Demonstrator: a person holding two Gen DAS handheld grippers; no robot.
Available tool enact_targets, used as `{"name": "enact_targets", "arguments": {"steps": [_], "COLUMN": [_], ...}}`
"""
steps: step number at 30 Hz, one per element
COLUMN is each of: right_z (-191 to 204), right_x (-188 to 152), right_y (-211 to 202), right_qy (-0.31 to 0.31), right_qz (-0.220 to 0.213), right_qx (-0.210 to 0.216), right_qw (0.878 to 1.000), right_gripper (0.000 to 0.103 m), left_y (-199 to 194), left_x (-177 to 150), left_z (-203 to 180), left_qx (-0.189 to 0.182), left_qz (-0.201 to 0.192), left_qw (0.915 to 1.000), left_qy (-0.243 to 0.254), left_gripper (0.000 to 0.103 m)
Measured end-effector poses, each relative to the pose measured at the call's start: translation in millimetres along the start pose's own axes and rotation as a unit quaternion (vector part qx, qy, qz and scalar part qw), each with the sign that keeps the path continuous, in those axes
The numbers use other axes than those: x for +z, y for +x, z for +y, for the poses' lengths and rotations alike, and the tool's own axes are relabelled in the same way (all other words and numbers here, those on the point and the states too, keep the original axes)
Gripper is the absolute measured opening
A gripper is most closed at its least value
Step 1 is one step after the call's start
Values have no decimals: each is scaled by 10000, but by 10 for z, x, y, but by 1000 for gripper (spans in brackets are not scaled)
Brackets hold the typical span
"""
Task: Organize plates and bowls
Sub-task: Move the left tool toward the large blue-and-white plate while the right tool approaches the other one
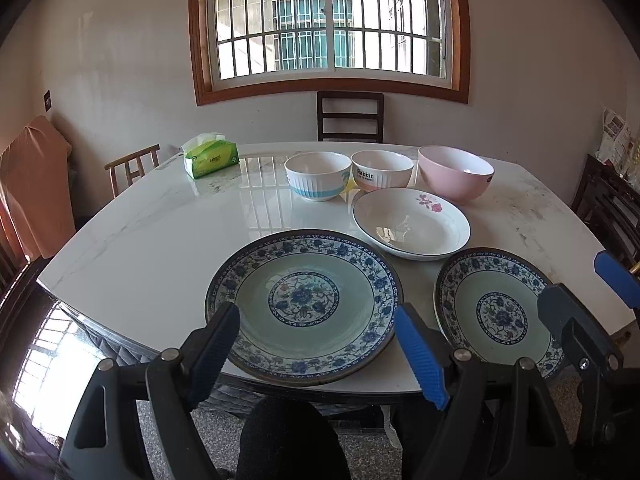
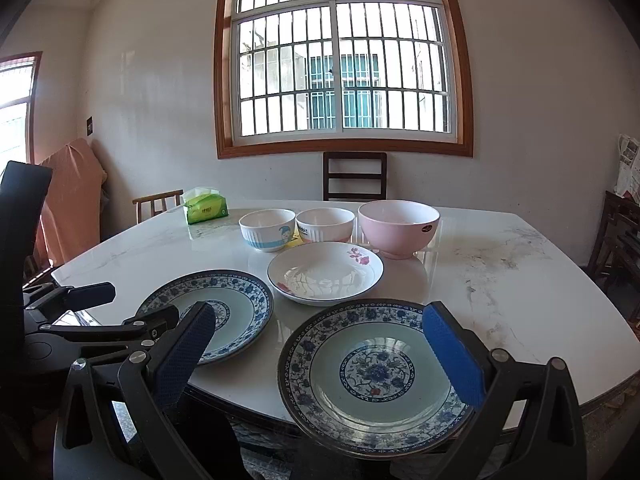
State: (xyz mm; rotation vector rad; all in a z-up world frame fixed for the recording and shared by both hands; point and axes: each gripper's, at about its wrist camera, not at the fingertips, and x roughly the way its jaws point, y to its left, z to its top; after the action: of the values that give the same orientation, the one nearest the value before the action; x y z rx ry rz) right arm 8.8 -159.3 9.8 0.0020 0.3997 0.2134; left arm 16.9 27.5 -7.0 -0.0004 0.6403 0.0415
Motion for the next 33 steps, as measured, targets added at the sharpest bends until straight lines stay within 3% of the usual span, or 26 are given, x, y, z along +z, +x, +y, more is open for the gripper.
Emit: {"name": "enact_targets", "arguments": {"steps": [8, 14, 17, 19, 21, 33], "right_z": [76, 49, 59, 68, 89, 170], "right_x": [174, 242, 251, 261, 260, 252], "right_y": [133, 262, 398, 509, 585, 841], "right_qy": [65, 526, 620, 664, 739, 848], "right_qz": [125, 309, 560, 827, 1017, 1407], "right_qx": [556, 1012, 1335, 1582, 1805, 2133], "right_qw": [9984, 9930, 9875, 9817, 9755, 9631], "right_gripper": [103, 103, 93, 81, 79, 79], "left_y": [137, 276, 329, 356, 375, 488], "left_x": [108, 158, 178, 205, 223, 242], "left_z": [151, 186, 219, 230, 228, 302], "left_qx": [61, 102, 87, 85, 122, 292], "left_qz": [81, 247, 327, 367, 386, 520], "left_qw": [9999, 9996, 9993, 9992, 9991, 9982], "left_qy": [-44, -54, -128, -144, -116, -35], "left_gripper": [82, 82, 82, 82, 82, 82]}}
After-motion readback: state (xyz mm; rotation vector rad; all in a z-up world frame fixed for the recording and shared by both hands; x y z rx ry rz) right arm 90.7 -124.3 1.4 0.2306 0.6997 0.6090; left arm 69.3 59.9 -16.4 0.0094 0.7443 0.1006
